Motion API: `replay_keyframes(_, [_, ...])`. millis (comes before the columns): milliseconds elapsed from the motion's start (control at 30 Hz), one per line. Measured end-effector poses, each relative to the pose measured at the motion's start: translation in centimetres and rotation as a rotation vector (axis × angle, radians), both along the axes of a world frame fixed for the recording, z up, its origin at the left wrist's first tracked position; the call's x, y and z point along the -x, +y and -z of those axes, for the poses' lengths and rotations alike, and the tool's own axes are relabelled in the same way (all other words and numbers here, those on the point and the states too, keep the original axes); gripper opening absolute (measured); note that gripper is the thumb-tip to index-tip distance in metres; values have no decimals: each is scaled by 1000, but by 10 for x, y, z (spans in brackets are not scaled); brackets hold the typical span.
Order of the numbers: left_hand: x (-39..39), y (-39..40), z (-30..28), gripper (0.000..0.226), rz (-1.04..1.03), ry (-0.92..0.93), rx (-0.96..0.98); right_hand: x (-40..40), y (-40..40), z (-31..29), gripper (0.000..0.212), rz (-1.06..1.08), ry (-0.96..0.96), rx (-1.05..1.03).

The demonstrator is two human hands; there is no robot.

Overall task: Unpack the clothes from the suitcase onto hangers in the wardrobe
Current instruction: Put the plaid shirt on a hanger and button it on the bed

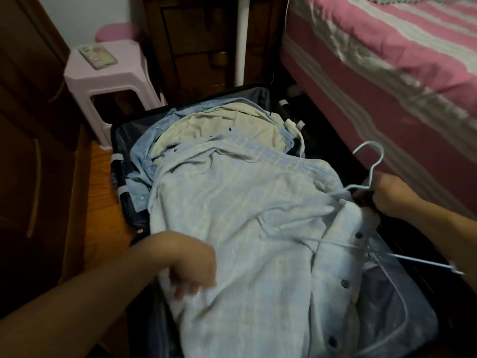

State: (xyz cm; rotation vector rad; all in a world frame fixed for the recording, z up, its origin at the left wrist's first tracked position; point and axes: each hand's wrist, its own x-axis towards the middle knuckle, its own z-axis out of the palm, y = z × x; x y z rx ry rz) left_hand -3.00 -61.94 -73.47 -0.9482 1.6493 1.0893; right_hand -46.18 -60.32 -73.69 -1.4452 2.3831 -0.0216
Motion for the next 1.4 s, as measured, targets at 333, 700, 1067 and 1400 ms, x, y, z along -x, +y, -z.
replay_keyframes(333, [-29,-132,50,62,-627,134,1147,-95,-41,-7,18,221,-761,-75])
replay_keyframes(700, [1,-214,46,49,-492,96,975,-109,-30,0,30,460,-935,130])
replay_keyframes(1067, [19,-202,29,65,-426,226,1002,-89,-27,5,14,407,-847,139])
replay_keyframes(1400, [60,-198,15,23,-592,337,1319,-83,-16,25,33,494,-913,153])
